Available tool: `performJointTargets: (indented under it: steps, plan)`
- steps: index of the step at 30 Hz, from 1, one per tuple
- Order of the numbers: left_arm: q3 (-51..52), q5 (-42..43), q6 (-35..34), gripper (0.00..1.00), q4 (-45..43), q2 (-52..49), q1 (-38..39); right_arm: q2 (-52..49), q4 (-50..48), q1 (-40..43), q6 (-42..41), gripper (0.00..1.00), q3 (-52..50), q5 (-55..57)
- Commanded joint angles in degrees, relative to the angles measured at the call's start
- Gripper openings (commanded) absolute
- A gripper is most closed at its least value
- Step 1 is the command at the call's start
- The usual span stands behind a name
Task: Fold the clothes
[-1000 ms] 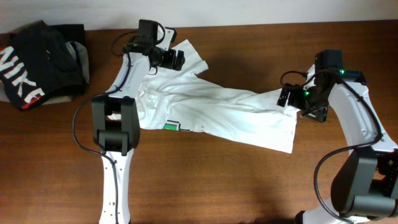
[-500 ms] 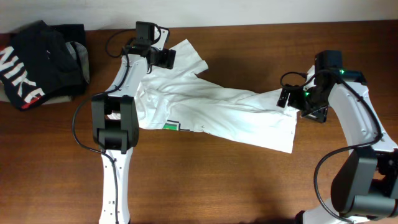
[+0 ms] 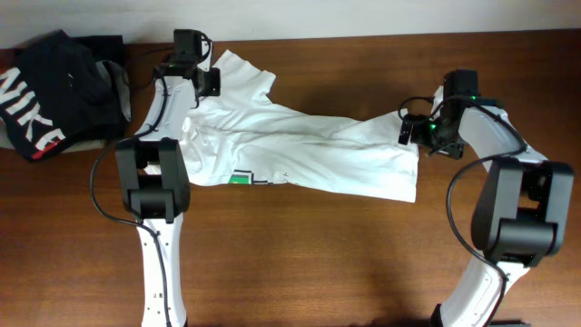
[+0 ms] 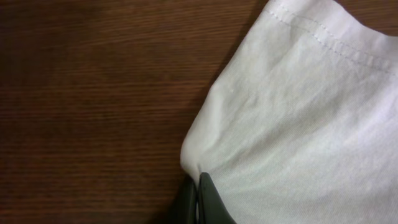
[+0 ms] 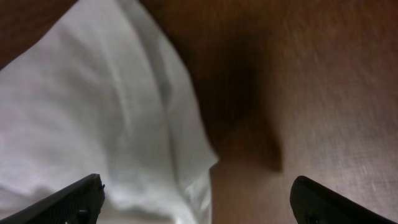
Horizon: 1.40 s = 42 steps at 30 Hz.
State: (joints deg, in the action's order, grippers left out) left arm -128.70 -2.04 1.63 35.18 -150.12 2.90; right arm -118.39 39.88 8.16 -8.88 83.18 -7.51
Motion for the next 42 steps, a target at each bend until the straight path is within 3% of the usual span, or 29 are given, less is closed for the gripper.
performJointTargets:
  steps: [1, 5, 10, 12, 13, 14, 15, 16, 17, 19, 22, 28, 31, 42]
  plan:
    - [1.2, -3.0, -1.0, 0.01, 2.2, -2.0, -1.0, -1.5, -4.0, -2.0, 0.5, 0.99, 4.3, 0.5]
    - [1.2, -3.0, -1.0, 0.01, 3.0, -2.0, -0.9, -3.0, -11.4, -5.1, 0.0, 0.99, 5.8, 0.5]
    - [1.2, -3.0, -1.0, 0.01, 3.3, -2.0, -0.9, -6.8, -12.7, -5.7, -1.2, 1.0, 5.8, 0.7]
    - [1.2, -2.9, -1.0, 0.01, 3.3, -2.0, -0.9, -7.7, -12.8, -5.6, -1.3, 0.93, 5.8, 0.7]
    - [1.2, -3.0, -1.0, 0.01, 3.3, -2.0, -0.9, -7.8, -12.7, -5.6, -2.3, 0.86, 5.8, 0.7]
    - [1.2, -3.0, -1.0, 0.01, 3.3, -2.0, -0.9, -7.8, -12.7, -5.6, -3.0, 0.59, 5.8, 0.7]
    - [1.2, -3.0, -1.0, 0.01, 3.2, -2.0, -0.9, -7.8, -12.7, -5.6, -4.3, 0.5, 5.8, 0.9]
    - [1.0, -3.0, -1.0, 0.01, 3.0, -2.0, -0.9, -7.8, -12.5, -5.5, -4.9, 0.47, 5.8, 0.9]
    - [0.4, -3.0, -1.0, 0.01, 3.2, -1.9, -0.9, -7.7, -11.6, -5.5, -5.1, 0.24, 6.3, 0.7]
    - [-1.7, -3.0, -1.0, 0.01, 5.0, -1.9, -0.8, -7.7, -9.6, -5.5, -5.6, 0.04, 7.8, 0.7]
    - [-3.1, -3.0, -1.0, 0.01, 6.1, -1.8, -0.8, -7.5, -6.4, -5.5, -6.7, 0.04, 10.7, 0.7]
    - [-14.4, -3.3, -1.1, 0.01, 31.0, 5.0, -1.0, -4.7, 15.6, -5.5, -8.2, 0.04, 23.6, 0.7]
    - [-14.4, -9.2, -3.7, 0.01, 36.5, 8.7, -1.3, -4.7, 25.6, -5.5, -8.2, 0.04, 28.9, 0.7]
    - [-13.8, -8.2, -5.1, 0.01, 55.9, 11.0, -5.9, -1.9, 41.7, -1.6, -7.9, 0.04, 30.4, 0.2]
